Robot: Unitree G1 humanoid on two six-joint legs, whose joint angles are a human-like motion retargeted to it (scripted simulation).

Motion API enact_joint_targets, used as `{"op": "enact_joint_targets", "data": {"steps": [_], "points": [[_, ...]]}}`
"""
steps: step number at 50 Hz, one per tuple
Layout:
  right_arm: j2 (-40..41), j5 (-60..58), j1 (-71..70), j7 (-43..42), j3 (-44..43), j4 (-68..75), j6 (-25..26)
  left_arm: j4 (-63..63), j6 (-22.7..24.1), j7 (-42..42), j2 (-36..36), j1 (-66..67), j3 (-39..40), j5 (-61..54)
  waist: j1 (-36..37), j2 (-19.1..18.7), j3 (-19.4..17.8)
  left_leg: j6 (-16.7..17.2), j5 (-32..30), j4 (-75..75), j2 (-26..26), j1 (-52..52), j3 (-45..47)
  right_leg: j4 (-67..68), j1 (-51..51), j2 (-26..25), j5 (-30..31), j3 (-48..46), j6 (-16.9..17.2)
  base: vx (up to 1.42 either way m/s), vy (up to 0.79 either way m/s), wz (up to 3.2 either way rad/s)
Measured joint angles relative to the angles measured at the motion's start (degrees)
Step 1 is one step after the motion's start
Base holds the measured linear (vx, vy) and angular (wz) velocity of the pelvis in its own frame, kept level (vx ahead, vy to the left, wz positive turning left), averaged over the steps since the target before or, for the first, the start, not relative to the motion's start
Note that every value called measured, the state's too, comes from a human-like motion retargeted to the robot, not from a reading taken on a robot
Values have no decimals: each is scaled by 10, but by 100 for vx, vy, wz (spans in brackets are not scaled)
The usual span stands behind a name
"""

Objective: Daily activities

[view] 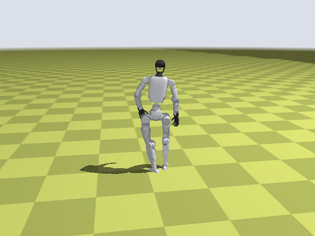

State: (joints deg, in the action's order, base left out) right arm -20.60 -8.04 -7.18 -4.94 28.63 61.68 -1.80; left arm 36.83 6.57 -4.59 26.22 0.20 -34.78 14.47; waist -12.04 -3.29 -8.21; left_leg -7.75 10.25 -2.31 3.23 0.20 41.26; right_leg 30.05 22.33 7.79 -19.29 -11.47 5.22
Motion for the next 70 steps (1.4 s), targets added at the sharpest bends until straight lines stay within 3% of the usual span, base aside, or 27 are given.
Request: {"op": "enact_joint_targets", "data": {"steps": [9,32,36,41,45,70], "points": [[9,17,24,12,-27,14,-2,21,-2,20,-12,-15,-2,-13,-3,8,12,-2,-11,11,0,15,16,-11,-41,18,2,5,-2,0,-5,-29],[25,56,11,27,-34,3,-11,187,-22,51,-73,-8,56,-67,12,50,21,3,13,-111,-66,28,5,-98,-132,-24,-14,30,-21,4,-10,-20],[22,63,6,21,-37,-5,-15,194,-22,50,-73,-2,66,-79,17,53,12,17,34,-180,-87,10,-47,-94,-143,-35,-19,36,-26,2,-10,-36],[24,70,11,12,-38,-10,-19,196,-21,46,-78,16,77,-93,36,37,-5,51,141,-284,-82,-39,-214,-86,-158,-76,-20,57,-31,0,-7,-76],[24,74,15,6,-43,-11,-20,196,-20,44,-81,25,84,-105,44,24,-10,56,188,-323,-81,-64,-260,-88,-165,-95,-20,60,-33,1,-4,-23],[15,89,21,21,-61,19,-19,214,-28,60,-118,42,104,-160,30,11,-1,59,169,-234,-55,-34,-267,-107,-192,-89,-21,45,-22,0,0,0]]}}
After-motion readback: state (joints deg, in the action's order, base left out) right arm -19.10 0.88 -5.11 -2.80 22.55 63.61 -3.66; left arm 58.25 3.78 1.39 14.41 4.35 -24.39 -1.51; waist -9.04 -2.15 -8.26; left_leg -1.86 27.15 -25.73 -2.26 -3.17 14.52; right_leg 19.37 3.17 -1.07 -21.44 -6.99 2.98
